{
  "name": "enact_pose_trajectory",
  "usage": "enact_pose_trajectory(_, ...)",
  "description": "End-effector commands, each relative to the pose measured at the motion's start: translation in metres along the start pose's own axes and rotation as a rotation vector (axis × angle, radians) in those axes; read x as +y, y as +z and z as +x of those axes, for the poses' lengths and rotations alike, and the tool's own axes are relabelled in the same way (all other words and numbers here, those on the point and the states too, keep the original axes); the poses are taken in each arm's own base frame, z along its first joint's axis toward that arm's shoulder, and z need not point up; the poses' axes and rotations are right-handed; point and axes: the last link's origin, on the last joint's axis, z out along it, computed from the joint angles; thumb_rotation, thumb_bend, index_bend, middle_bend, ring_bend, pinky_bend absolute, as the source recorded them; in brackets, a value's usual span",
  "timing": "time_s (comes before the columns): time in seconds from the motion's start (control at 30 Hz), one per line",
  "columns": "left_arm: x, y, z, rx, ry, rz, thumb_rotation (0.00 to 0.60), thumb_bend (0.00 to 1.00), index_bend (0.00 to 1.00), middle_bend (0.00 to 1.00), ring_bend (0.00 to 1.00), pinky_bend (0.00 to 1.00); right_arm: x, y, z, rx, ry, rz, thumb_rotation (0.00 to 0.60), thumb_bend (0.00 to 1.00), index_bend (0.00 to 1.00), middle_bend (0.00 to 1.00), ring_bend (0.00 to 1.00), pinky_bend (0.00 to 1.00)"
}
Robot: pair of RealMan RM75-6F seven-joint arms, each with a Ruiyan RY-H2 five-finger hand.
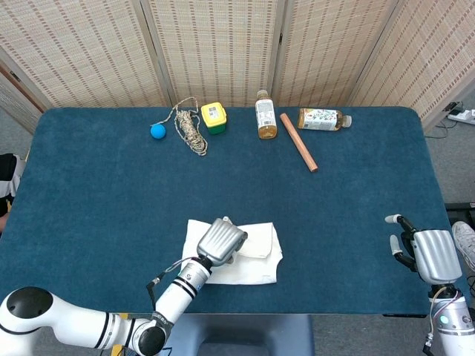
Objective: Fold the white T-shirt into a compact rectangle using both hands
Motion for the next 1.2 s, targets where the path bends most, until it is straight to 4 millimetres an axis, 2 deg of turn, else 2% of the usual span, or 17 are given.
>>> enact_pose_trajectory(0.03, 0.008, 0.006, 0.000, -0.003, 0.003, -0.002, 0.600, 0.59, 0.65, 0.85, 0.76, 0.96, 0.001, -0.001, 0.000, -0.003, -0.001, -0.003, 0.600, 0.51, 0.33, 0.94, 0.99, 1.00)
enact_pose_trajectory(0.43, 0.038, 0.025, -0.004, -0.018, 0.043, 0.003, 0.600, 0.59, 0.64, 0.85, 0.76, 0.96, 0.005, -0.004, 0.003, 0.002, -0.006, -0.017, 0.600, 0.51, 0.33, 0.94, 0.99, 1.00)
enact_pose_trajectory(0.97, 0.054, 0.039, -0.013, -0.040, 0.102, 0.050, 0.600, 0.58, 0.59, 0.84, 0.75, 0.96, 0.012, -0.007, 0.004, 0.002, -0.002, -0.034, 0.600, 0.51, 0.33, 0.94, 0.99, 1.00)
enact_pose_trajectory(1.03, 0.056, 0.039, -0.014, -0.042, 0.104, 0.051, 0.600, 0.52, 0.55, 0.83, 0.75, 0.96, 0.012, -0.007, 0.004, 0.004, -0.003, -0.035, 0.600, 0.51, 0.33, 0.94, 0.99, 1.00)
enact_pose_trajectory(1.1, 0.058, 0.039, -0.013, -0.038, 0.099, 0.051, 0.600, 0.40, 0.46, 0.83, 0.75, 0.96, 0.013, -0.007, 0.004, 0.005, -0.002, -0.036, 0.600, 0.51, 0.33, 0.94, 0.99, 1.00)
enact_pose_trajectory(1.2, 0.062, 0.039, -0.012, -0.030, 0.067, 0.048, 0.600, 0.29, 0.37, 0.83, 0.75, 0.96, 0.013, -0.007, 0.003, 0.003, -0.001, -0.038, 0.600, 0.51, 0.33, 0.94, 0.99, 1.00)
